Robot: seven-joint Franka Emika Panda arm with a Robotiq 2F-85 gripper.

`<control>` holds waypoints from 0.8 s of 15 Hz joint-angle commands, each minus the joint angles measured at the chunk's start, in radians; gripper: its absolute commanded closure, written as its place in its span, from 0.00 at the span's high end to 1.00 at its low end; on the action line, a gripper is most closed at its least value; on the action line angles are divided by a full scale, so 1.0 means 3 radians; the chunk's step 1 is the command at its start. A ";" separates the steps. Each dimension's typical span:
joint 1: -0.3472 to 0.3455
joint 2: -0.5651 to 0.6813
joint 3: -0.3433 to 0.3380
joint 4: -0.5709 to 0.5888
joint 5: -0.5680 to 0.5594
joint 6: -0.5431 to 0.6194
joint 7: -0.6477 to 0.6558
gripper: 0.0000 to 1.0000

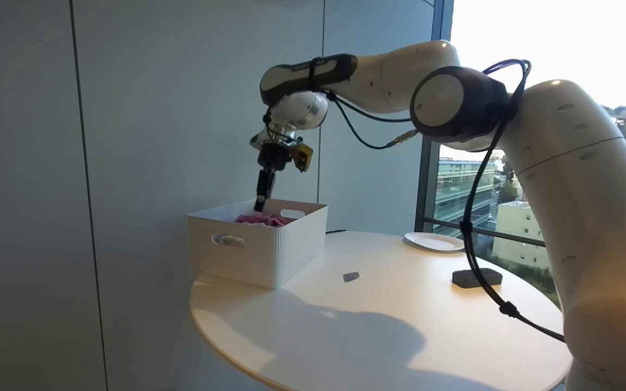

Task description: Pick up the white towel from the white basket and put it on the table, wipe the table with the white towel, pick up the white towel and put it in the white basket

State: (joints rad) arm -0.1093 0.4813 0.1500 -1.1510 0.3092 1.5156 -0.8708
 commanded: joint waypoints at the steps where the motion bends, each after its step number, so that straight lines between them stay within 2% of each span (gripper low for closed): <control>1: -0.0008 -0.0098 0.0058 0.0219 0.0026 -0.0009 -0.0137 0.08; 2: 0.0013 -0.0056 0.0031 0.0264 -0.0070 -0.0005 -0.0107 0.33; 3: 0.0028 -0.0042 0.0009 0.0268 -0.0156 -0.0017 -0.0085 0.34; 5: 0.0055 -0.0006 -0.0017 0.0186 -0.0349 -0.0037 -0.0087 0.46; 8: 0.0092 0.0096 -0.0016 0.0038 -0.0620 -0.0103 -0.0056 0.69; 11: 0.0115 0.0199 0.0034 -0.0113 -0.0690 -0.0185 -0.0106 0.94; 12: 0.0162 0.0236 -0.0016 -0.0138 -0.0669 -0.0193 -0.0157 0.99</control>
State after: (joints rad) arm -0.0860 0.5409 0.1566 -1.1729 0.1208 1.4824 -0.8878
